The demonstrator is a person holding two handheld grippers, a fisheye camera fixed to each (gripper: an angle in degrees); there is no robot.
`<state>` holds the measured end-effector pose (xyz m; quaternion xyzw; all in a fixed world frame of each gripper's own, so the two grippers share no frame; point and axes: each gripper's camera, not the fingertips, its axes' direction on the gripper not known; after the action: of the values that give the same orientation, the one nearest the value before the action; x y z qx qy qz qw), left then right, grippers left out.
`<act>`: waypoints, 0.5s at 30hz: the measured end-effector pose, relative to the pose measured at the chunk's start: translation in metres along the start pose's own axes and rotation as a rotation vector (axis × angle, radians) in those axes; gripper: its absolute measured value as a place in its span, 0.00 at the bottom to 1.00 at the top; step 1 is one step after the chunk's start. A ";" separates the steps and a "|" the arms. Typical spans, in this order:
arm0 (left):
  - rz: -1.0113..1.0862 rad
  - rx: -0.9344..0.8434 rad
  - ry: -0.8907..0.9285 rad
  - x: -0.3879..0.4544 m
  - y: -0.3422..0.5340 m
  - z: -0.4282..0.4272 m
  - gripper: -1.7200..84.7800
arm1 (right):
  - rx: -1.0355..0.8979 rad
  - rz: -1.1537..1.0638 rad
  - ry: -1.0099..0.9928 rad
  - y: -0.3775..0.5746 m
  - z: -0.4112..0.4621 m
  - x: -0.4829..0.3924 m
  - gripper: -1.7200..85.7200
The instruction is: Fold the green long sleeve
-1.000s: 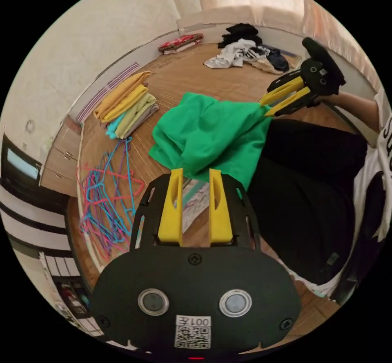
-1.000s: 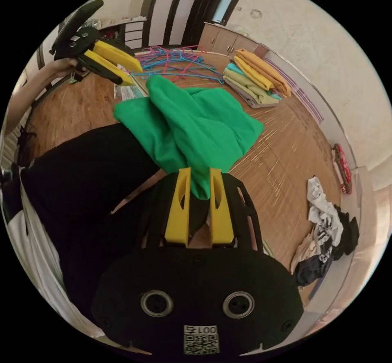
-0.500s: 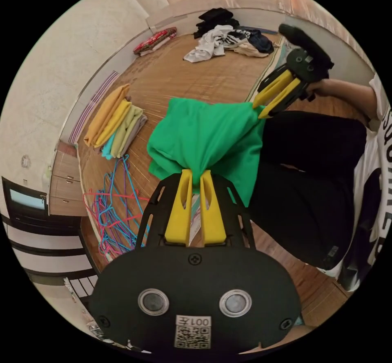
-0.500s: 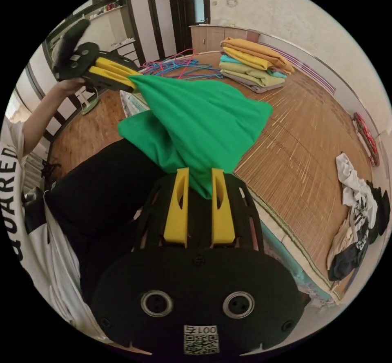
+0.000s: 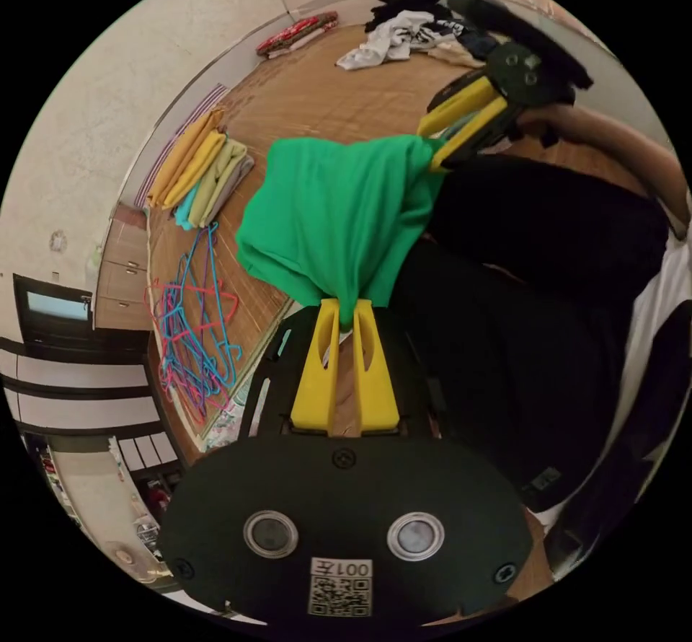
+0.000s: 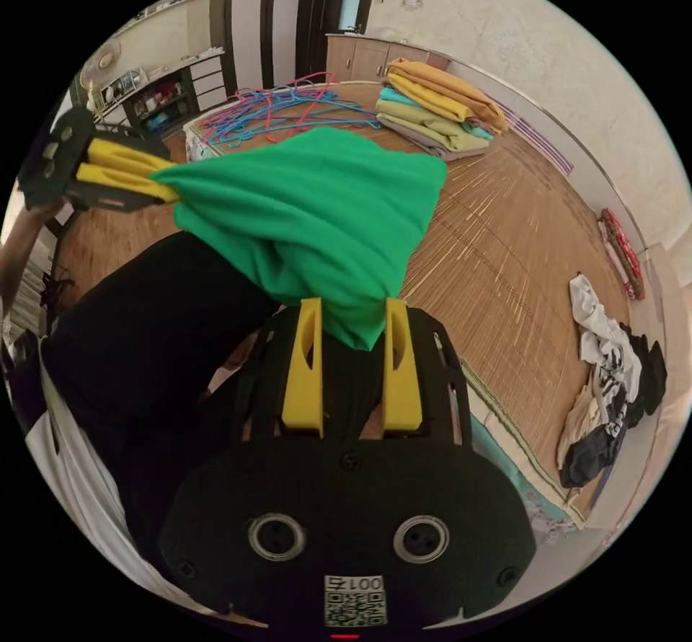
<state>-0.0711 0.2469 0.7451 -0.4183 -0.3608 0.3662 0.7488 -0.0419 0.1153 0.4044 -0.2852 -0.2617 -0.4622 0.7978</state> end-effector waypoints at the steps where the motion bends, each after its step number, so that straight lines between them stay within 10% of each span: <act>1: -0.003 0.005 -0.004 0.002 0.001 -0.002 0.03 | -0.002 -0.017 -0.009 0.001 -0.002 0.005 0.11; 15: 0.145 0.158 -0.005 0.023 -0.009 -0.078 0.10 | 0.013 -0.020 0.022 0.021 -0.010 0.041 0.05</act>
<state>0.0076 0.2343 0.7285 -0.3821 -0.3016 0.4478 0.7500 -0.0039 0.0926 0.4204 -0.2721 -0.2588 -0.4714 0.7980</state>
